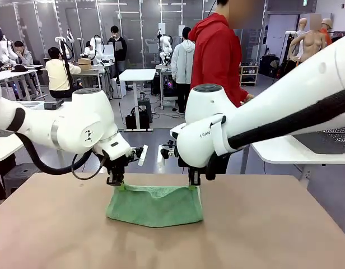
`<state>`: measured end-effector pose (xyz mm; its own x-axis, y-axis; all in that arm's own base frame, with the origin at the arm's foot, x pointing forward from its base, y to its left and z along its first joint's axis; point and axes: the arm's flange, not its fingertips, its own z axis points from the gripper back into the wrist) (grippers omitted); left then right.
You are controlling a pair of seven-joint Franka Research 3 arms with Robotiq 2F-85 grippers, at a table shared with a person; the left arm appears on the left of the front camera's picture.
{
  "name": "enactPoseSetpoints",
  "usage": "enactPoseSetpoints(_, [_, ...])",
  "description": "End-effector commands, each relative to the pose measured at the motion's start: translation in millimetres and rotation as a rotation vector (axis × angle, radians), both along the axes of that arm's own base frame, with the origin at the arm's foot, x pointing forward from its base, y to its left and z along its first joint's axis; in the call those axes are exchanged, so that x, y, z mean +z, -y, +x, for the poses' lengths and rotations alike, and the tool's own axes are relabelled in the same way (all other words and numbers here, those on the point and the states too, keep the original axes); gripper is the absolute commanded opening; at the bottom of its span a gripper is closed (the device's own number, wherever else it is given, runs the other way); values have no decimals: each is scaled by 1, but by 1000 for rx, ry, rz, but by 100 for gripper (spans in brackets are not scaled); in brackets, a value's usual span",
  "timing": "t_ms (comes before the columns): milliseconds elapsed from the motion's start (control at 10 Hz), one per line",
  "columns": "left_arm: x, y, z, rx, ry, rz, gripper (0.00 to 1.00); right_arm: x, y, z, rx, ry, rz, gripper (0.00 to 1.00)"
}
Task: Fold the towels and place them in the basket.
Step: When a person lays out a Towel with hook on the table, fold it in half twice.
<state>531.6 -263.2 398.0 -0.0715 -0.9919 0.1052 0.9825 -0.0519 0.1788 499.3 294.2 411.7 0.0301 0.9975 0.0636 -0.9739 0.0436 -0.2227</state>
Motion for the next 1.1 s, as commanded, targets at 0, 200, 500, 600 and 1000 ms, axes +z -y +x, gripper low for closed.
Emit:
enactPoseSetpoints(0, [3,8,18,39,-22,21,5,-1,-5,23,1,-12,-32,3])
enactPoseSetpoints(200, [1,7,33,82,-19,21,5,-7,-2,41,-26,-28,-35,3])
enactPoseSetpoints(500, [-8,1,54,102,-26,12,5,-18,8,61,-35,-25,-37,3])
enactPoseSetpoints(600, [-12,-1,59,106,-24,12,5,-22,12,66,-28,-21,-37,3])
enactPoseSetpoints(1000, [-31,0,66,105,-8,-2,5,-44,19,83,-28,-12,-23,3])
